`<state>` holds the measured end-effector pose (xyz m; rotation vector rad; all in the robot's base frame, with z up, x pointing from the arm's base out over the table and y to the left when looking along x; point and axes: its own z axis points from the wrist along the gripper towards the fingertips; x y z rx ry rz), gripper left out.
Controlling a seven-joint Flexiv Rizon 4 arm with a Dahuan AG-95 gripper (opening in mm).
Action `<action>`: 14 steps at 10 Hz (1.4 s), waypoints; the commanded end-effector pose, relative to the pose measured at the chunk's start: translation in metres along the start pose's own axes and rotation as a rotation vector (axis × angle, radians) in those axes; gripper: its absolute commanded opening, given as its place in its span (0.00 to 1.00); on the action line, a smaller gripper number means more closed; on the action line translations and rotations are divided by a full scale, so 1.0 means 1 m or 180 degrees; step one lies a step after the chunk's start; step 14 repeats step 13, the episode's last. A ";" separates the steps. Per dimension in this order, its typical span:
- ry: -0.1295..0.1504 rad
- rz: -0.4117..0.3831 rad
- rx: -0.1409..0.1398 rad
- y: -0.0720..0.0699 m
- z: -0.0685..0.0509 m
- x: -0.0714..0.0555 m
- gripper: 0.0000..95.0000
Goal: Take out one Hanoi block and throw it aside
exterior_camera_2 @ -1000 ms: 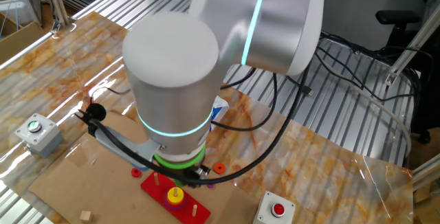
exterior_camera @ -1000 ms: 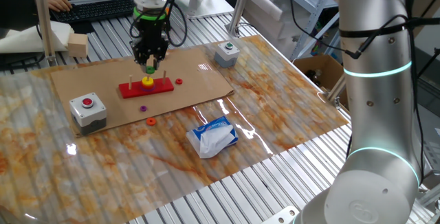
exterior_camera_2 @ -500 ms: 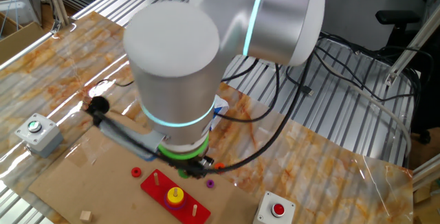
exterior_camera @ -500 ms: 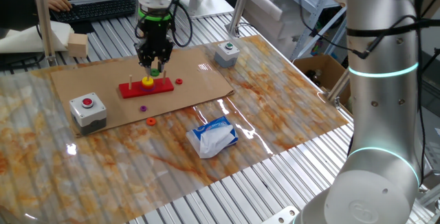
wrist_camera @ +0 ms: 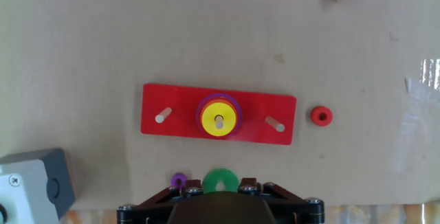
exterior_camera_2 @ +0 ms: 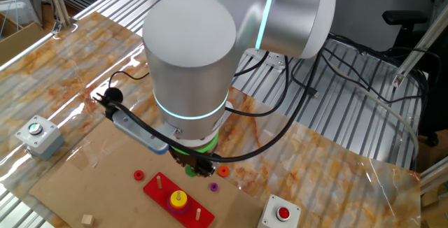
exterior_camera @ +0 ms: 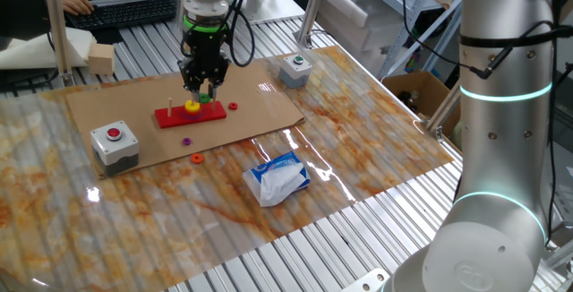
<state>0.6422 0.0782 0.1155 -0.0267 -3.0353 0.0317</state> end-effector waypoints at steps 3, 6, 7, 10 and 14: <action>-0.0004 -0.0008 0.0003 0.000 0.000 0.001 0.60; -0.0009 0.0130 -0.0013 -0.003 -0.004 0.000 0.60; 0.0008 0.0165 -0.0012 -0.005 -0.009 -0.001 0.60; 0.0145 0.0462 0.0053 -0.019 -0.029 -0.004 0.60; 0.0417 0.0595 0.0249 -0.026 -0.035 -0.005 0.60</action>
